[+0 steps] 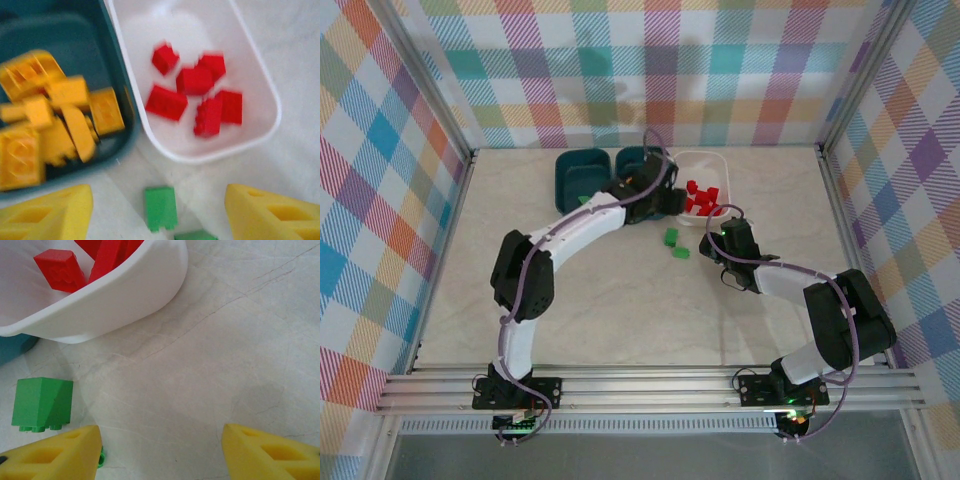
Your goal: Sort the legos into containers by color
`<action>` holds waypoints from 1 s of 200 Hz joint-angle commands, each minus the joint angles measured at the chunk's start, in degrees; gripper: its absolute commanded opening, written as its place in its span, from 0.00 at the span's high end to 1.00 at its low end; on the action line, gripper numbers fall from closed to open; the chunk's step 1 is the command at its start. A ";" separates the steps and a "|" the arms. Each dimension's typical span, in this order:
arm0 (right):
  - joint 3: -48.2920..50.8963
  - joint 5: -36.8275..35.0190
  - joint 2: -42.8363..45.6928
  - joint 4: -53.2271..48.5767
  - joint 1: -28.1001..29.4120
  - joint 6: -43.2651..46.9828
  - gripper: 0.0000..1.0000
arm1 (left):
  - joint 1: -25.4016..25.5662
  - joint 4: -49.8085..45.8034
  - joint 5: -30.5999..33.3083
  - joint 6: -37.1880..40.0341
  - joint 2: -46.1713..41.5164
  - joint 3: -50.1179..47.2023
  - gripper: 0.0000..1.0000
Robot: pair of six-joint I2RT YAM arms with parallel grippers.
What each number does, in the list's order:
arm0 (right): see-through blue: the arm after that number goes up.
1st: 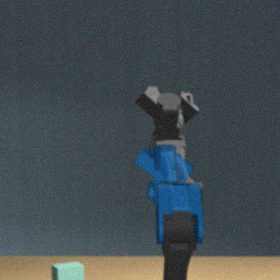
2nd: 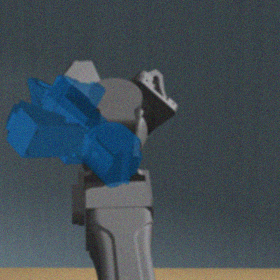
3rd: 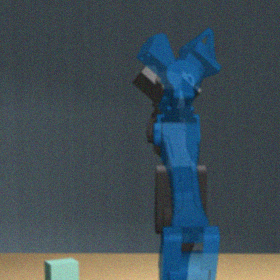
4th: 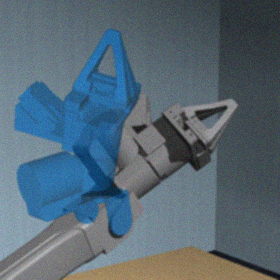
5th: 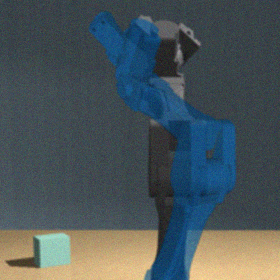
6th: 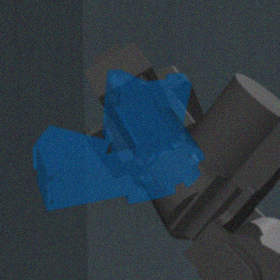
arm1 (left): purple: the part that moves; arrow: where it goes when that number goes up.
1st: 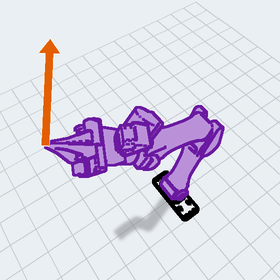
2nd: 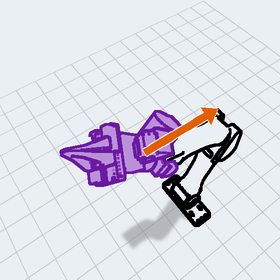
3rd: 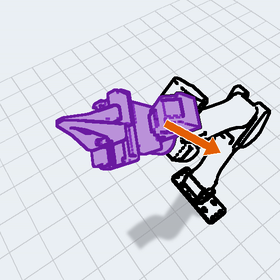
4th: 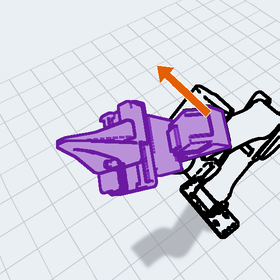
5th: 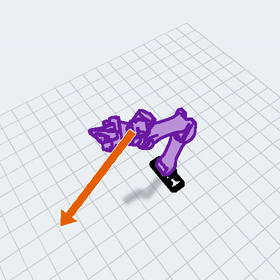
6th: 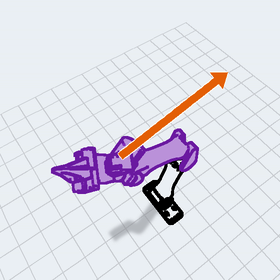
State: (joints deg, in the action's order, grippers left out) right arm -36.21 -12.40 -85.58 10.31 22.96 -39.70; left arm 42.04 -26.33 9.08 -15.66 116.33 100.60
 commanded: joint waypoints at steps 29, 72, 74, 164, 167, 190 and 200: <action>-0.71 -1.11 0.52 0.00 0.42 -0.70 0.32 | 2.92 1.60 1.24 -1.58 5.52 -4.55 0.31; -1.02 -0.97 0.19 -0.29 0.42 -0.73 0.32 | 3.10 -0.44 3.86 -1.32 11.60 0.33 0.29; -1.07 -1.00 0.23 -0.29 0.42 -0.73 0.31 | 3.08 -0.54 4.04 -1.24 11.80 0.55 0.29; -1.19 0.02 0.13 -0.15 0.42 -0.46 0.31 | 3.54 -1.58 1.51 -0.76 8.80 0.71 0.72; -1.22 0.03 0.15 -0.05 0.42 -0.42 0.31 | 3.63 -1.36 1.32 -0.41 7.79 0.25 0.72; -1.11 0.43 -0.16 0.33 0.42 -0.70 0.32 | 2.58 -1.80 3.71 1.41 -0.83 -1.22 0.72; -1.15 0.83 -0.45 0.37 0.42 -0.81 0.32 | 0.67 -3.96 4.91 1.43 -2.77 -0.74 0.72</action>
State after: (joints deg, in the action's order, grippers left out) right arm -36.21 -12.71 -85.58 10.26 22.96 -39.90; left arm 44.91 -27.99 12.08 -15.99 124.75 98.85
